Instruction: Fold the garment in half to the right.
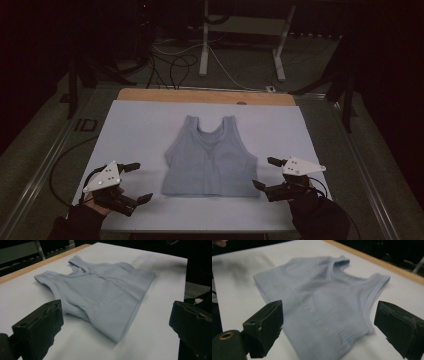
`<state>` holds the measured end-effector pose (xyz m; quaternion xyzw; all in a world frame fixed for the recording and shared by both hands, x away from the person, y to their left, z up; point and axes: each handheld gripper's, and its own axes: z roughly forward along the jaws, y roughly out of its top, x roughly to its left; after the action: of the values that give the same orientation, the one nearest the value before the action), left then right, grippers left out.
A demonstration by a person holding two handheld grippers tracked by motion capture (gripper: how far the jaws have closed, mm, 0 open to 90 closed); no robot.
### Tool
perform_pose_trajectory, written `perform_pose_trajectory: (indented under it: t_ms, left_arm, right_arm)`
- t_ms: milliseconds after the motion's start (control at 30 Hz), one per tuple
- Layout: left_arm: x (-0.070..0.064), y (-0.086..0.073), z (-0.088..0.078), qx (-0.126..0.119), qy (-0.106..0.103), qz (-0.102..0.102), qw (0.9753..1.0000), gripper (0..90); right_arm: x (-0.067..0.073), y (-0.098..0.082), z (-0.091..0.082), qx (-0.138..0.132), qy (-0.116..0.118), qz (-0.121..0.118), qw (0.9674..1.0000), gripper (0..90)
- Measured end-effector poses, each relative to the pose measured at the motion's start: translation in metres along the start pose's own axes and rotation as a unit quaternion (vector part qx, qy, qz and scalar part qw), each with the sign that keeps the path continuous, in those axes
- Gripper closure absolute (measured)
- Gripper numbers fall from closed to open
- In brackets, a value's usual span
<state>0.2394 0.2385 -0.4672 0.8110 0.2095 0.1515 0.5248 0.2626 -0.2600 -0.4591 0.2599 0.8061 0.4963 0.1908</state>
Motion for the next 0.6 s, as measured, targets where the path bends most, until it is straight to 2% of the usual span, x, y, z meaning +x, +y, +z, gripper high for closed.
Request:
perform_pose_trajectory:
  t_ms: [133,167,233,267,500,600]
  left_arm:
    - [0.000,0.004,-0.001,0.001,-0.002,0.003,1.0000,0.3]
    - [0.000,0.006,-0.001,0.002,0.000,0.004,1.0000,0.2]
    - [0.001,0.007,-0.001,0.003,-0.001,0.002,1.0000,0.3]
    - [0.000,0.010,-0.001,0.008,-0.001,0.005,1.0000,0.2]
    - [0.000,0.017,-0.002,0.016,0.003,0.006,0.9999,0.3]
    - [0.001,0.020,-0.002,0.017,0.004,0.002,0.9999,0.3]
  right_arm:
    - [0.000,0.012,0.001,-0.003,0.005,-0.012,0.9999,8.7]
    - [-0.001,0.021,0.003,-0.003,0.006,-0.028,0.9996,8.7]
    - [-0.001,0.021,0.003,-0.003,0.006,-0.028,0.9996,8.7]
    - [-0.003,0.033,0.007,-0.010,0.007,-0.034,0.9993,8.7]
    - [-0.008,0.053,0.019,-0.017,0.014,-0.043,0.9988,8.7]
    - [-0.010,0.069,0.028,-0.022,0.018,-0.052,0.9982,8.7]
